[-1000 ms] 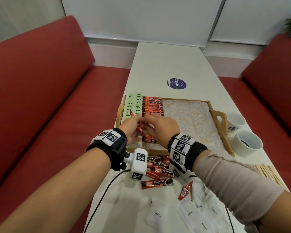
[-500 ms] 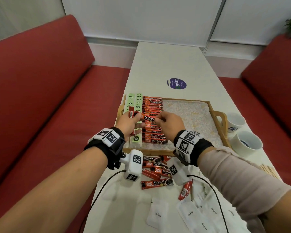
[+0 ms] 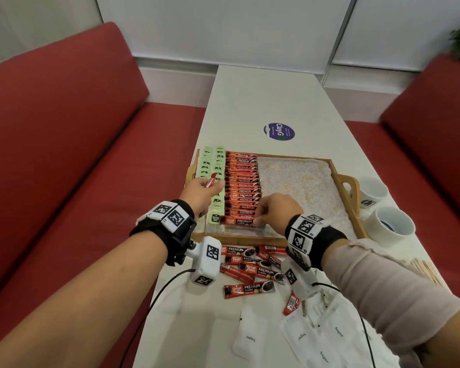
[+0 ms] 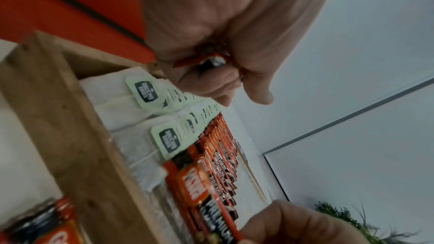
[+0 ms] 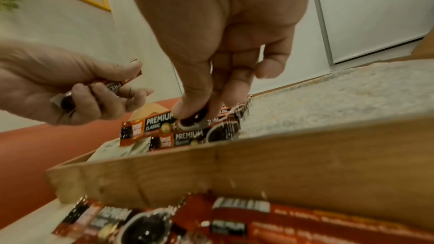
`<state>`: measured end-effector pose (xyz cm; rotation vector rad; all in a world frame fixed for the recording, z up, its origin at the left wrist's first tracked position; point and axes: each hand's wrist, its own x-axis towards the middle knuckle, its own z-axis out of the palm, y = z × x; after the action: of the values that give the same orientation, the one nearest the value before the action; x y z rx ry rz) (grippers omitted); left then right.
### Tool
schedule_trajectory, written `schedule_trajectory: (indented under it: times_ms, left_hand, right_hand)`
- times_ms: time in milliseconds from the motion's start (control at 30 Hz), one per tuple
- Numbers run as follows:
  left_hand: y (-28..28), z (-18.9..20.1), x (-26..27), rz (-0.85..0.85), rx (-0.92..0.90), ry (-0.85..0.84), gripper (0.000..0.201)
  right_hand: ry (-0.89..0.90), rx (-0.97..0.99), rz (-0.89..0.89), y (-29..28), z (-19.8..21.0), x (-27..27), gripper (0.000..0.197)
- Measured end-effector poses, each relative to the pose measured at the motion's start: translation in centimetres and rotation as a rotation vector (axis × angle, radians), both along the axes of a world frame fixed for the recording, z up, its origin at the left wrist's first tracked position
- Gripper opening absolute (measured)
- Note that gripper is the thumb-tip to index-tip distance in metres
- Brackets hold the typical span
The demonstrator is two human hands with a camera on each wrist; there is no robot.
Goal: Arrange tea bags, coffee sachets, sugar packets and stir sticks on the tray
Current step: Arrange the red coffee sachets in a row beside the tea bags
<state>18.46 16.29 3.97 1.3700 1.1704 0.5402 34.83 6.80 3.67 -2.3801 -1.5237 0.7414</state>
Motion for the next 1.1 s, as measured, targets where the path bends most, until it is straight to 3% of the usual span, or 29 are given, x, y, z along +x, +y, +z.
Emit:
schedule_trajectory:
  times_ms: [467, 833, 933, 1033, 1100]
  left_hand:
    - [-0.1, -0.2, -0.3, -0.009, -0.108, -0.022, 0.038]
    - [-0.1, 0.1, 0.2, -0.009, -0.163, 0.045, 0.029]
    - [-0.1, 0.4, 0.3, 0.011, -0.227, 0.017, 0.017]
    - [-0.2, 0.6, 0.3, 0.007, -0.273, -0.031, 0.024]
    - [-0.3, 0.7, 0.4, -0.007, -0.304, -0.072, 0.018]
  right_hand:
    - [-0.045, -0.049, 0.003, 0.0, -0.1, 0.3, 0.014]
    - [-0.155, -0.132, 0.010, 0.6, -0.2, -0.5, 0.014]
    - [-0.166, -0.142, 0.023, 0.5, -0.1, -0.6, 0.015]
    - [-0.155, -0.130, 0.039, 0.3, 0.3, -0.8, 0.015]
    - [-0.138, -0.126, 0.046, 0.1, 0.5, -0.8, 0.017]
